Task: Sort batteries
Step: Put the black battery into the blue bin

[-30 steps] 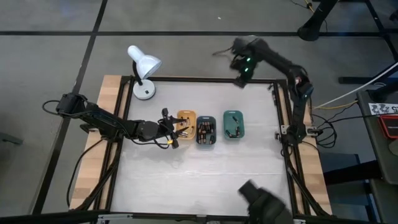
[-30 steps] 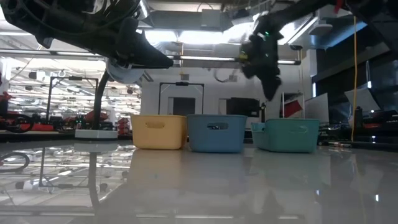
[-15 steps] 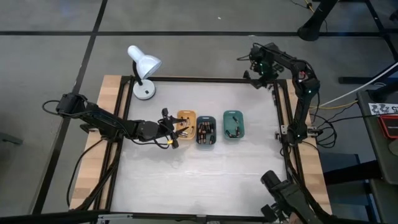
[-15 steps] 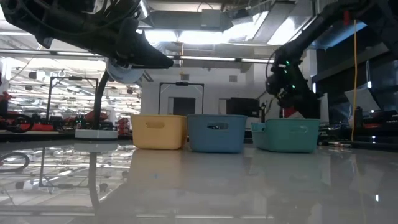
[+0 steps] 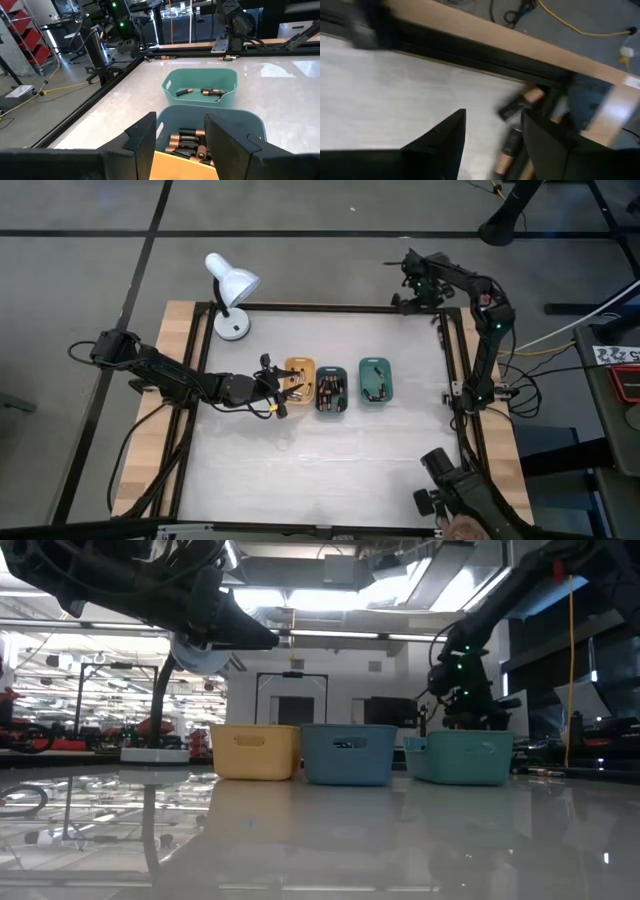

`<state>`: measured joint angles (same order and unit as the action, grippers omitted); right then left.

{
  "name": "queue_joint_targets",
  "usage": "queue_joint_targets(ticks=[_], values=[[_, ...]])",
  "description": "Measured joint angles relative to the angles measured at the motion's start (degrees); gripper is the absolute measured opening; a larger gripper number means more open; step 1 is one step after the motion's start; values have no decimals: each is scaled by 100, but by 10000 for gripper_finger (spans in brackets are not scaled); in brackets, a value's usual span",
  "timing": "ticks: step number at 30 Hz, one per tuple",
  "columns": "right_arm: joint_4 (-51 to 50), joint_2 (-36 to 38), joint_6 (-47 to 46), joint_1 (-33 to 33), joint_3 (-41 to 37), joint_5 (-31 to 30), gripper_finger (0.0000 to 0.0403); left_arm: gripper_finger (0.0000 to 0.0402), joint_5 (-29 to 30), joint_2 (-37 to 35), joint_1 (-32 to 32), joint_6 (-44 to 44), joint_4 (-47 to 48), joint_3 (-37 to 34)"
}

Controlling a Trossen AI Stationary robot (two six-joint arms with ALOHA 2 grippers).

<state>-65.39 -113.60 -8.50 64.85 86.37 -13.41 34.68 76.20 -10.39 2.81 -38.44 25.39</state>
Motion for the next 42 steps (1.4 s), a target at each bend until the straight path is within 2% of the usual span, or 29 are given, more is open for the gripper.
queue_joint_targets(ticks=[2, 5, 10, 16, 20, 25, 28, 31, 36, 42], values=[[28, -2, -17, -12, 27, 53, 193, 156, 0, 0, 0, 0, 1, 0], [53, 0, 432, 10, 44, 76, 193, 156, 0, 0, 0, 30, 0, 0], [-312, -2, 1942, -91, 9, -33, 193, 156, 0, 0, 4, 57, 7, 0], [-398, 0, 3284, -305, -193, -301, 193, 156, 0, 0, 4, 59, 7, 0], [-362, 0, 3571, -499, -556, -555, 193, 156, 0, 0, 4, 59, 7, 0], [-35, 0, 3690, -643, -1054, -1752, 193, 156, 0, 0, 4, 59, 8, 0], [159, 0, 3736, -678, -1247, -2239, 193, 156, 0, 0, 4, 60, 11, 0], [268, 0, 3768, -724, -1305, -2394, 193, 156, 0, 0, 4, 59, 11, 0], [456, -16, 3787, -714, -1307, -2254, 193, 156, 0, 0, 4, 59, 9, 0], [339, -461, 3678, -707, -1305, -2417, 193, 156, 0, 0, 4, 37, 7, 0]])
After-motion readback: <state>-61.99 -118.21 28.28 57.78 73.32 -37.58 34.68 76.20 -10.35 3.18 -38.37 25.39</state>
